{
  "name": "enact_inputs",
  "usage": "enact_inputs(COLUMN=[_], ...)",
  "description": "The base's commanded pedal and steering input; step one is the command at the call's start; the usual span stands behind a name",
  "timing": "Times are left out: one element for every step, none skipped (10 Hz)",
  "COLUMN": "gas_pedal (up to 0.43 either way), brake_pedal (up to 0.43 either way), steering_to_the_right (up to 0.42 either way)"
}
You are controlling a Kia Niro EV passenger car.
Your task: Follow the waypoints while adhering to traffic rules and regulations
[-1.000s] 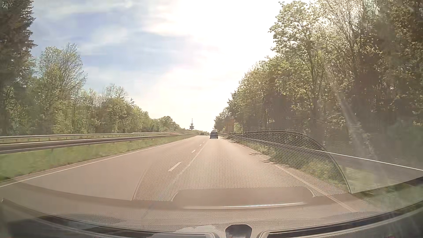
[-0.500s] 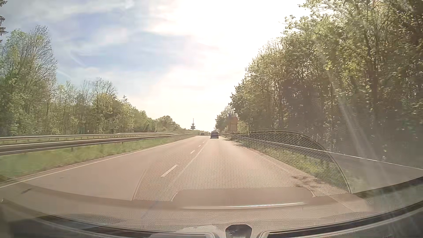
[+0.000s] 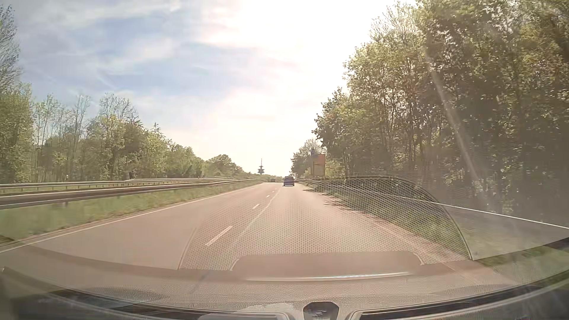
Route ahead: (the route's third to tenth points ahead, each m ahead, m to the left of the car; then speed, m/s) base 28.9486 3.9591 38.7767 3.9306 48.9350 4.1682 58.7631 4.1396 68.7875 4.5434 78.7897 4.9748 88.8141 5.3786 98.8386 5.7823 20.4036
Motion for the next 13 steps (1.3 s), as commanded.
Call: enact_inputs(gas_pedal=[0.15,0.15,0.15,0.15,0.15,0.15,0.15,0.15,0.15,0.15,0.15,0.15,0.15], brake_pedal=[0.0,0.0,0.0,0.0,0.0,0.0,0.0,0.0,0.0,0.0,0.0,0.0,0.0], steering_to_the_right=[-0.002,-0.002,-0.002,-0.002,-0.002,-0.002,-0.002,-0.002,-0.002,-0.002,-0.002,-0.002,-0.002])
